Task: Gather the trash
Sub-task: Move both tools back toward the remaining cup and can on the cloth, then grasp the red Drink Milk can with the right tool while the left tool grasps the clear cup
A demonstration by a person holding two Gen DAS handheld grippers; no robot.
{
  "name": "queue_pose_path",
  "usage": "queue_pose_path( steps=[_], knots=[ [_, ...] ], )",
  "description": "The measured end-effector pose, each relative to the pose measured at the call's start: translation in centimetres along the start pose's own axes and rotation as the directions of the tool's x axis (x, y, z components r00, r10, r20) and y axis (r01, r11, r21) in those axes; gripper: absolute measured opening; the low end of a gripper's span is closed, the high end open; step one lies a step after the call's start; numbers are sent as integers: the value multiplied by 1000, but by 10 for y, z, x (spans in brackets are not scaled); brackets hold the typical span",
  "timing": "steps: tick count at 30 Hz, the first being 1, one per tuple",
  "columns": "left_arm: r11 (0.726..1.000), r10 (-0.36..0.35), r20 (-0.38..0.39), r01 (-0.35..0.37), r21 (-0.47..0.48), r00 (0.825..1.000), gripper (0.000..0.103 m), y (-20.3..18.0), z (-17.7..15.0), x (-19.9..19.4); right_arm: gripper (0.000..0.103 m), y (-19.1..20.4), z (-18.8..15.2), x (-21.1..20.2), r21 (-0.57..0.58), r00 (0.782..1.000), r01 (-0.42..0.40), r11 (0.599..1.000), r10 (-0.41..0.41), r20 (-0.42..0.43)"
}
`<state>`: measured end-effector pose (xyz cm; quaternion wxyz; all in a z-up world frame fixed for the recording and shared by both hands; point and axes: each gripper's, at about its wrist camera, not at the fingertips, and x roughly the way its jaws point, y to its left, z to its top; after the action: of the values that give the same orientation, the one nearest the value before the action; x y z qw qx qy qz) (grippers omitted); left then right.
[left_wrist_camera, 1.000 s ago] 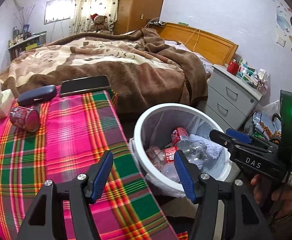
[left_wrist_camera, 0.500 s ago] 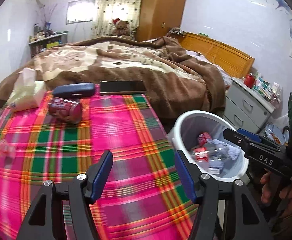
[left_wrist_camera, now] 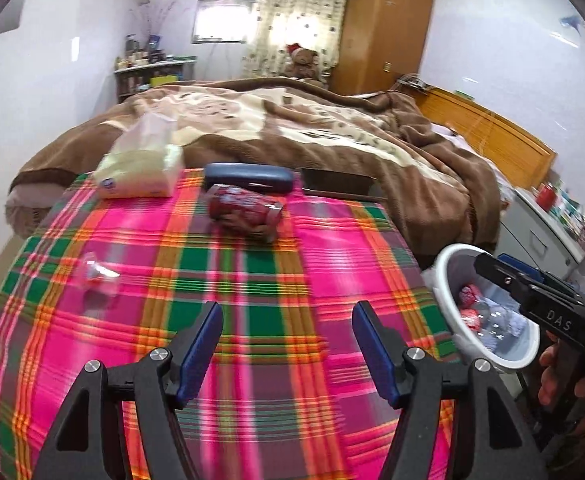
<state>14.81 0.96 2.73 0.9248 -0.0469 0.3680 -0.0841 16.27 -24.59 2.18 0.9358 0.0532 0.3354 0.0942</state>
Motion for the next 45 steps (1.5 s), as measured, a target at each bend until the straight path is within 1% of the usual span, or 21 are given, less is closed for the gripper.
queue_pose_path(
  steps=[5,7,11,15,21,23,26,29,30,32,34,38,41,43,45],
  knots=[
    [997,43,0,-43,-64,999,67,40,0,-2,61,23,7,13,-46,1000,-31,998,31,-1],
    [994,69,0,-69,-87,998,67,57,0,-3,61,31,10,18,-55,999,-45,997,45,-8],
    [985,96,-5,-95,-145,995,68,92,1,-4,61,46,19,27,-77,997,-73,994,72,-11],
    [976,139,-10,-139,-167,990,68,118,4,-6,61,56,32,37,-97,996,-87,991,87,-5],
    [966,160,-20,-160,-204,987,68,153,13,-2,61,74,57,59,-151,990,-138,979,139,0],
    [964,163,-27,-164,-209,986,68,161,17,3,61,82,64,69,-168,988,-152,974,153,-9],
    [956,141,-47,-148,-252,989,68,171,19,19,61,90,70,88,-185,984,-180,966,178,-29],
    [950,132,-84,-150,-272,988,68,174,19,39,61,101,67,111,-227,985,-169,959,155,-79],
    [953,127,-87,-146,-266,988,68,174,18,43,61,105,64,119,-243,983,-172,954,152,-101],
    [949,130,-116,-158,-274,985,68,177,16,53,61,109,61,130,-261,979,-188,947,158,-133],
    [939,114,-132,-150,-309,985,68,182,14,64,61,112,59,137,-266,976,-194,944,160,-146],
    [931,119,-146,-162,-328,982,68,186,13,76,61,113,62,146,-239,965,-236,942,198,-172],
    [920,116,-143,-161,-357,983,68,191,15,83,61,121,61,152,-277,964,-234,932,186,-189],
    [912,122,-155,-173,-373,980,68,196,15,89,61,125,61,158,-291,961,-235,928,178,-209],
    [910,118,-157,-170,-378,981,68,198,15,92,61,127,61,163,-291,958,-243,925,182,-224]
  ],
)
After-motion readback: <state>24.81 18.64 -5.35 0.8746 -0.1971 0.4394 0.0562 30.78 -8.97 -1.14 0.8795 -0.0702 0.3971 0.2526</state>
